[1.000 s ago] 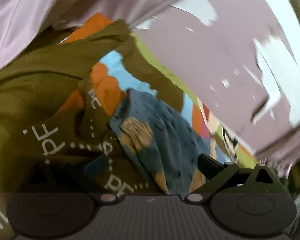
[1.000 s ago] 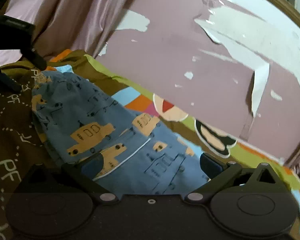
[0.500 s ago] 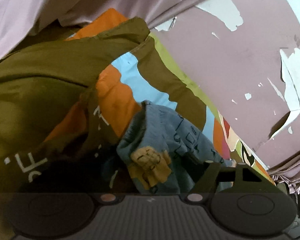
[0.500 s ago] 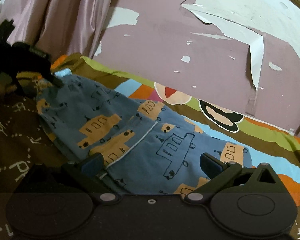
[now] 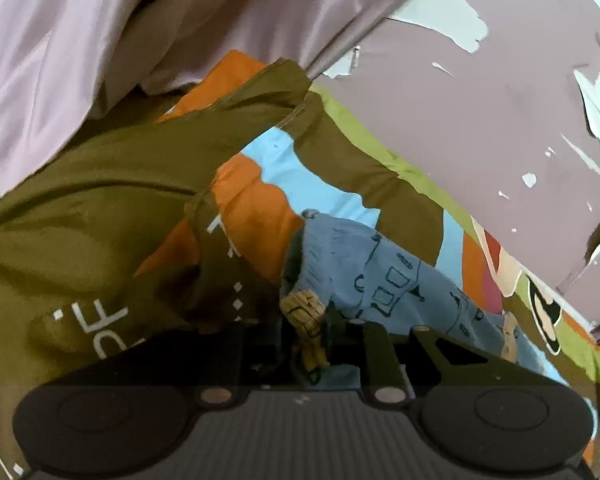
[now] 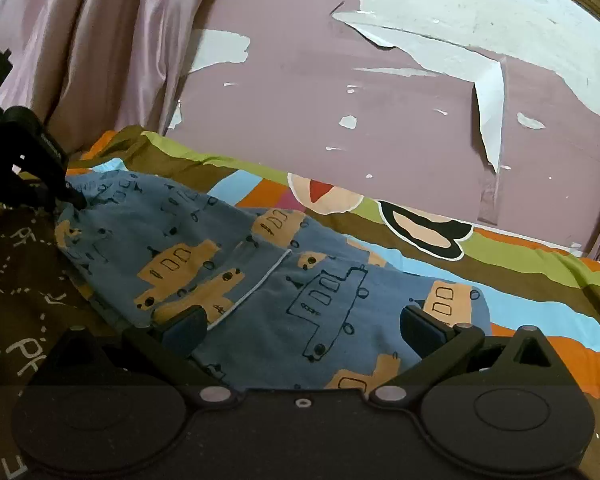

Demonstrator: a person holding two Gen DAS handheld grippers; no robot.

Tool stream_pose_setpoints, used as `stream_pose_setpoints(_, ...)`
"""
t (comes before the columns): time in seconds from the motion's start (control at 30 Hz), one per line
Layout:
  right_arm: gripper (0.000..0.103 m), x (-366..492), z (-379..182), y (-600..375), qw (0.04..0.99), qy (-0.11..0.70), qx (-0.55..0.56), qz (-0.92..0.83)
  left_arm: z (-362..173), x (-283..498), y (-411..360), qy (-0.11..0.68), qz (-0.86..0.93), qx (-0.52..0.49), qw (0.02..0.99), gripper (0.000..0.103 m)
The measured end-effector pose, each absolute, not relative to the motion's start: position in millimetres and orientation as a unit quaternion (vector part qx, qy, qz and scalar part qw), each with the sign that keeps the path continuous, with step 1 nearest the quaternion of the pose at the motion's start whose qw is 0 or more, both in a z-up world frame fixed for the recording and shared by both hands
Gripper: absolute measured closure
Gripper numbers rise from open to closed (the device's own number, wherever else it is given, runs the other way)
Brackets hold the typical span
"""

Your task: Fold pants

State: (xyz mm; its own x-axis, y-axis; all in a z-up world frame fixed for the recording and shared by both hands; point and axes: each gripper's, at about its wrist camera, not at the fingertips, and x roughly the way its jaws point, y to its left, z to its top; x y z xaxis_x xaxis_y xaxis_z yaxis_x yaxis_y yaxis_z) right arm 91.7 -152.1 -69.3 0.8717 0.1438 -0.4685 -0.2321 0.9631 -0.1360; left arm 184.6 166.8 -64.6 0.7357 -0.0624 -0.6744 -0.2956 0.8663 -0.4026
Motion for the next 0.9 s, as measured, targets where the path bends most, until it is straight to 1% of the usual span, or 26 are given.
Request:
stream_pose_setpoints(0.13,0.001,95,-71,-151,0.962,0.236,-0.098,0.094,-63,182,165,0.354,0.063,-0.231,0.904,0.084)
stream_pose_setpoints(0.37,0.001,98,-72,-149,0.961,0.239,-0.102,0.096,-51,175,145,0.331,0.063,-0.163,0.927,0.085)
stream_pose_setpoints(0.53,0.001,103,-75,-144,0.957,0.249,-0.116,0.092,-35,168,120,0.314,0.063,-0.075,0.944,0.085)
stream_pose_setpoints(0.7,0.001,106,-77,-145,0.956,0.258,-0.108,0.093,-21,155,84,0.279,0.040,0.008,0.959,0.086)
stream_pose_setpoints(0.9,0.001,104,-74,-147,0.957,0.253,-0.098,0.101,10,144,43,0.238,-0.030,0.070,0.968,0.087)
